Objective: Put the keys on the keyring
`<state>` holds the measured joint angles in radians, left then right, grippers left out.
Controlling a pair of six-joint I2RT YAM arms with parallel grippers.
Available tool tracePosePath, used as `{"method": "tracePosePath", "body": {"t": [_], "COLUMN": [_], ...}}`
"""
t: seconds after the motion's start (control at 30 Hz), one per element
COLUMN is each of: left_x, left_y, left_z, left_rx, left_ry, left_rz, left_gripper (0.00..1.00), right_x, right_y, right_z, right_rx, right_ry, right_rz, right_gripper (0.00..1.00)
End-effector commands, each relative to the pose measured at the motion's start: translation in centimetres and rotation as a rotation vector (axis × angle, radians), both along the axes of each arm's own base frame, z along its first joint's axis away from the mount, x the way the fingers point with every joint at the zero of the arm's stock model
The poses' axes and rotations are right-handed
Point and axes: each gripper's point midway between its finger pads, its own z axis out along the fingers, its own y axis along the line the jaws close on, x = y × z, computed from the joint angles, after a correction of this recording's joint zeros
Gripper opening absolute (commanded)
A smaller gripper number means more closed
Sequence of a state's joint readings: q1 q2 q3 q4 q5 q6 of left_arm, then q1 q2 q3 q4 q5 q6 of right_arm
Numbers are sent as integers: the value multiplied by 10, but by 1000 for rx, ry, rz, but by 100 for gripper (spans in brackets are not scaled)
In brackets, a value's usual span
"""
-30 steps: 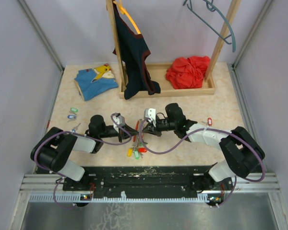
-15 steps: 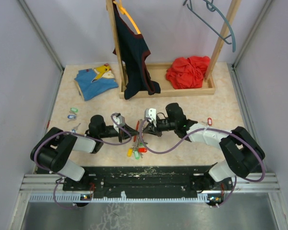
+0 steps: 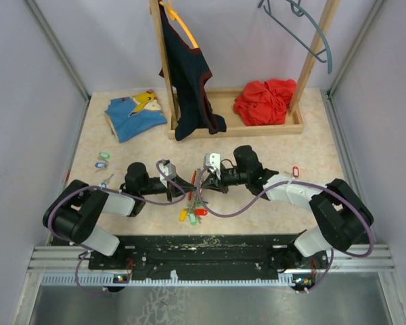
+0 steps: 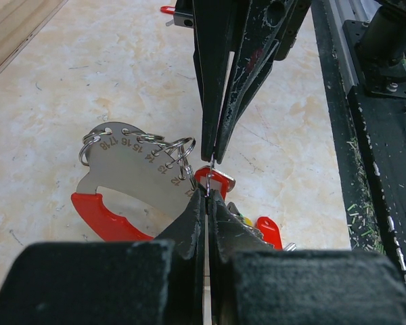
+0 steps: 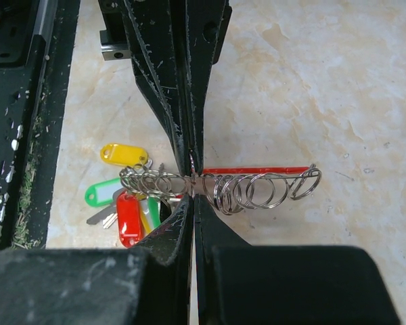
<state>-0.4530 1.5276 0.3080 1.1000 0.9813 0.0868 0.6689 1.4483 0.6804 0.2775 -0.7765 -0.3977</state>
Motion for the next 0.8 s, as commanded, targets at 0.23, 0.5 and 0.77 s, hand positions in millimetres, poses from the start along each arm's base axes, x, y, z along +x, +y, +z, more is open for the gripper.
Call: {"method": "tracePosePath", "body": {"t": [0.23,0.5,0.77], "left_x": [-4,-1,-3], "left_y": [-2,-1,-2], "left_z": [13,13,12], "left_rx": [-28,-26,-25], "left_ry": [-57,-61,-56], "left_rz": [-37,-18,-28], "left_gripper": [0,0,0], "right_x": [6,8,6], "right_y": [3,1,3], "right_z": [20,18,22], "right_rx": [60,48,65], "right_ry": [-54,-57,-53], "right_rz": [-5,-25,-9], "right_gripper": [0,0,0]}}
